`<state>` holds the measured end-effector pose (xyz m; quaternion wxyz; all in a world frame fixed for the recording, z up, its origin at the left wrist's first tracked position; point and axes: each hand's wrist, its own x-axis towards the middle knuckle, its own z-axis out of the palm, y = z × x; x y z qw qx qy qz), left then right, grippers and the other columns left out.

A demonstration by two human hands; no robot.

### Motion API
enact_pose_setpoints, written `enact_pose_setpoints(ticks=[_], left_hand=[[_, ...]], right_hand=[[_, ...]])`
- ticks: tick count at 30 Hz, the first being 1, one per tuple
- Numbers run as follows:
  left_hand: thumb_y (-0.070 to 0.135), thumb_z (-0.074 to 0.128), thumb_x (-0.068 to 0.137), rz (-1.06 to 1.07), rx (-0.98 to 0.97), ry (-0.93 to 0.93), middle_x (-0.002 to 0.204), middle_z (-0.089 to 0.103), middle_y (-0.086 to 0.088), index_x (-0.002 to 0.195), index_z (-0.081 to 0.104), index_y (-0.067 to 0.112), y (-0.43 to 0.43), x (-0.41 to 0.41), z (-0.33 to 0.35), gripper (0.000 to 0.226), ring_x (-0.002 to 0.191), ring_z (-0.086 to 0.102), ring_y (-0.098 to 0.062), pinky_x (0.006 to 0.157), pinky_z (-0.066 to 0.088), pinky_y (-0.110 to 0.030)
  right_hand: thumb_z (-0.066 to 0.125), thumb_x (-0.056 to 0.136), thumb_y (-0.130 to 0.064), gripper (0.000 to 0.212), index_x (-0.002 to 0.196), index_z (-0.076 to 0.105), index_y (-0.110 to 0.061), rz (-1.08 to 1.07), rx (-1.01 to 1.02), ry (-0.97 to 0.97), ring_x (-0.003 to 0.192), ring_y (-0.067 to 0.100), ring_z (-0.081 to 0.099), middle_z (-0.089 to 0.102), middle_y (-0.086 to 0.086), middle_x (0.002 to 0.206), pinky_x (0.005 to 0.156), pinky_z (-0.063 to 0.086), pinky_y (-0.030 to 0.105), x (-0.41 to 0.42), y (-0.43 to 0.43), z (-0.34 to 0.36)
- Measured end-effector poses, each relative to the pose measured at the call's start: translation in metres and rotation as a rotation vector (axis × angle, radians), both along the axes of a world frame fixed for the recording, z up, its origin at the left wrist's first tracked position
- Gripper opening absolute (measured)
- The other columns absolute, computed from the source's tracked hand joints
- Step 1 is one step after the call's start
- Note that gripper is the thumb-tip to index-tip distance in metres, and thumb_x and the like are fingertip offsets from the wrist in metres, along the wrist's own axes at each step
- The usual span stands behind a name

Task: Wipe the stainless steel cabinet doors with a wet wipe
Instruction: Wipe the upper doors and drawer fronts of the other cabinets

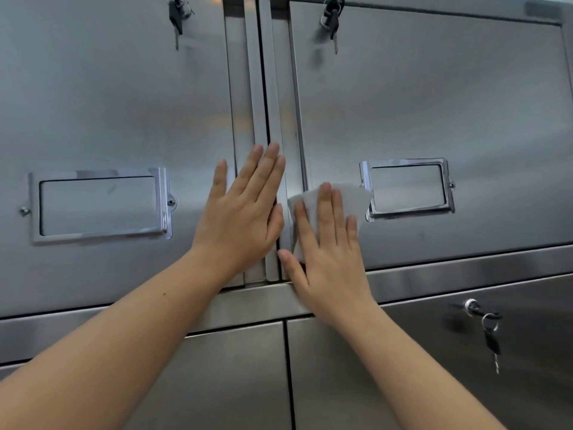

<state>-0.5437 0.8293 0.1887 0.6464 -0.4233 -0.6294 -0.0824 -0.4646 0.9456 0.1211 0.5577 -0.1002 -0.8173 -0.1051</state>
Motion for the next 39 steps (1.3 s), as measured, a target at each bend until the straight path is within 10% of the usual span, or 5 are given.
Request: enact_pose_setpoints(ticks=[8, 18, 32, 39], left_hand=[[0.031, 0.020, 0.090, 0.001, -0.005, -0.023, 0.153, 0.016, -0.008, 0.146, 0.021, 0.007, -0.001, 0.000, 0.000, 0.060, 0.141, 0.012, -0.022, 0.112, 0.008, -0.050], [0.029, 0.027, 0.090, -0.019, 0.006, 0.007, 0.150, 0.027, -0.010, 0.142, 0.032, 0.005, -0.006, 0.000, -0.002, 0.058, 0.138, 0.023, -0.027, 0.108, 0.016, -0.054], [0.043, 0.004, 0.086, 0.037, 0.079, -0.043, 0.152, -0.002, 0.005, 0.145, 0.006, 0.017, -0.008, -0.006, 0.066, 0.064, 0.141, -0.007, -0.015, 0.112, -0.006, -0.047], [0.038, 0.013, 0.089, -0.022, 0.177, -0.058, 0.153, 0.013, -0.001, 0.146, 0.022, 0.012, -0.007, -0.005, 0.065, 0.063, 0.142, 0.006, -0.020, 0.112, 0.001, -0.048]], right_hand=[[0.021, 0.096, -0.051, 0.068, 0.146, 0.025, -0.006, 0.059, -0.016, 0.091, 0.143, 0.035, 0.005, 0.006, 0.022, 0.154, 0.114, 0.012, 0.049, 0.000, -0.005, -0.053], [0.009, 0.090, -0.057, 0.070, 0.144, -0.016, -0.022, 0.044, 0.022, -0.007, 0.138, 0.024, -0.029, -0.032, 0.010, 0.149, 0.110, -0.023, 0.035, 0.002, 0.004, 0.001], [0.020, 0.092, -0.059, 0.073, 0.142, -0.018, -0.023, 0.028, 0.102, 0.059, 0.133, 0.023, -0.038, -0.041, 0.010, 0.142, 0.104, -0.028, 0.034, -0.006, 0.009, 0.099], [0.017, 0.094, -0.056, 0.070, 0.146, -0.014, -0.020, -0.005, 0.125, 0.080, 0.136, 0.022, -0.034, -0.033, 0.012, 0.149, 0.107, -0.023, 0.035, -0.009, 0.010, 0.140]])
